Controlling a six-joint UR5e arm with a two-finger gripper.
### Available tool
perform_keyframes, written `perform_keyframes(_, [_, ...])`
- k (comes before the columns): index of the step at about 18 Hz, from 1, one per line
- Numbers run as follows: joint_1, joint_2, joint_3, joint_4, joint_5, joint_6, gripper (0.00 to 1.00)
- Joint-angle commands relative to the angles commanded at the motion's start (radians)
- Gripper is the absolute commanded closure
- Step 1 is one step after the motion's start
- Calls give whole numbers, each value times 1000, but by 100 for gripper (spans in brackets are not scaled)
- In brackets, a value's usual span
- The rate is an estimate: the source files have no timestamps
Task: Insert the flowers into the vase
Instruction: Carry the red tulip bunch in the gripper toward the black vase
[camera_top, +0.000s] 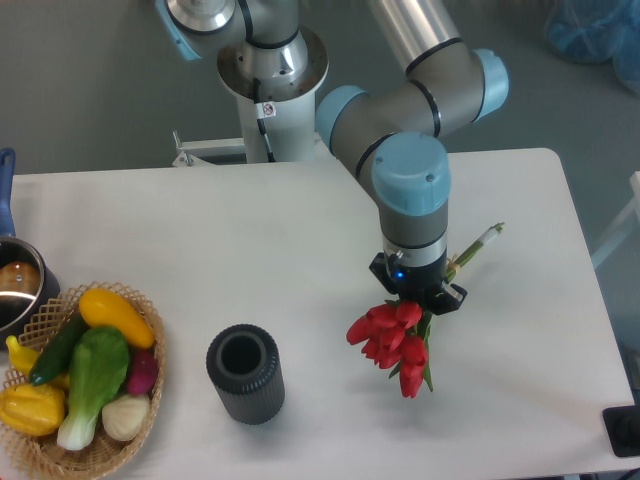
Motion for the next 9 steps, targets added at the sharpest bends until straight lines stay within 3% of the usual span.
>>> perform_keyframes(9, [-32,28,-24,-32,-49,-32,98])
